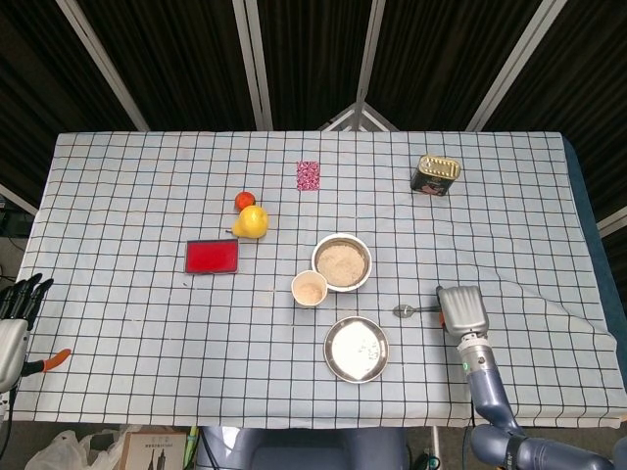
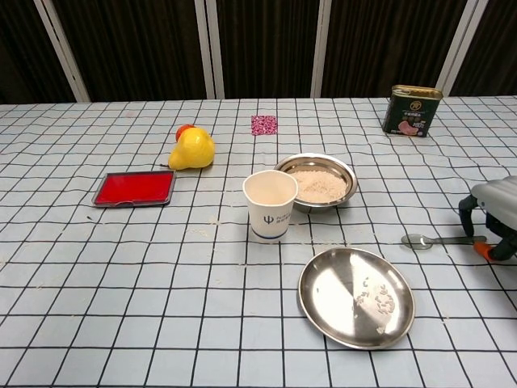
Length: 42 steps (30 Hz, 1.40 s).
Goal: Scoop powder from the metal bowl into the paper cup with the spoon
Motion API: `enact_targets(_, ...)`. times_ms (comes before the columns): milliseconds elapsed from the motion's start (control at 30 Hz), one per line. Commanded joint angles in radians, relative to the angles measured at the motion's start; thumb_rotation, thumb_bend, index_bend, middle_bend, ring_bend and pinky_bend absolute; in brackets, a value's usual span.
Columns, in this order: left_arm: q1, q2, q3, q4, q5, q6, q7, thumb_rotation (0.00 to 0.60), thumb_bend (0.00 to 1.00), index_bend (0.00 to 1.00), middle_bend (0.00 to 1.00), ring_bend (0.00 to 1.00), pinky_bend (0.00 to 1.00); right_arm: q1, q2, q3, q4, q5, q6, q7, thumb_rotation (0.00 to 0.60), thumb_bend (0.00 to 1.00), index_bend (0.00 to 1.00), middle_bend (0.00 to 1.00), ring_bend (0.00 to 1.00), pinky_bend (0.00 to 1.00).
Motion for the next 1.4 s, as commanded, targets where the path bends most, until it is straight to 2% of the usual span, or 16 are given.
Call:
enact_targets(33,0.000,0.000,0.000,0.000,0.000,0.000,0.000,0.600,0.00,0.00,0.00,0.00,0.00,0.000,-0.004,-0.002,0.005,-0.001,0.000,0.005,0.600,0.45,0.50,0.93,1.00,0.97)
enact_targets(400,0.000,0.000,0.000,-0.001,-0.002,0.000,0.002,0.600,0.00,0.00,0.00,0.00,0.00,0.001,-0.015,-0.007,0.015,-0.002,0.004,0.009,0.600,0.45,0.51,0.93,1.00,0.97)
enact_targets(733,0.000,0.000,-0.001,-0.002,-0.003,-0.001,0.002,0.600,0.00,0.00,0.00,0.00,0.00,0.001,-0.009,-0.011,0.008,-0.002,0.010,0.003,0.600,0.53,0.55,0.93,1.00,0.97)
enact_targets(1067,0.000,0.000,-0.001,-0.003,-0.003,-0.001,0.001,0.600,0.00,0.00,0.00,0.00,0.00,0.013,0.051,0.013,-0.082,-0.011,0.047,-0.028,0.600,0.57,0.56,0.93,1.00,0.97)
enact_targets(1400,-0.004,0.008,0.000,-0.004,-0.003,-0.011,-0.013,0.600,0.00,0.00,0.00,0.00,0.00,0.047,0.116,0.068,-0.182,0.025,0.080,-0.105,0.600,0.61,0.57,0.93,1.00,0.97)
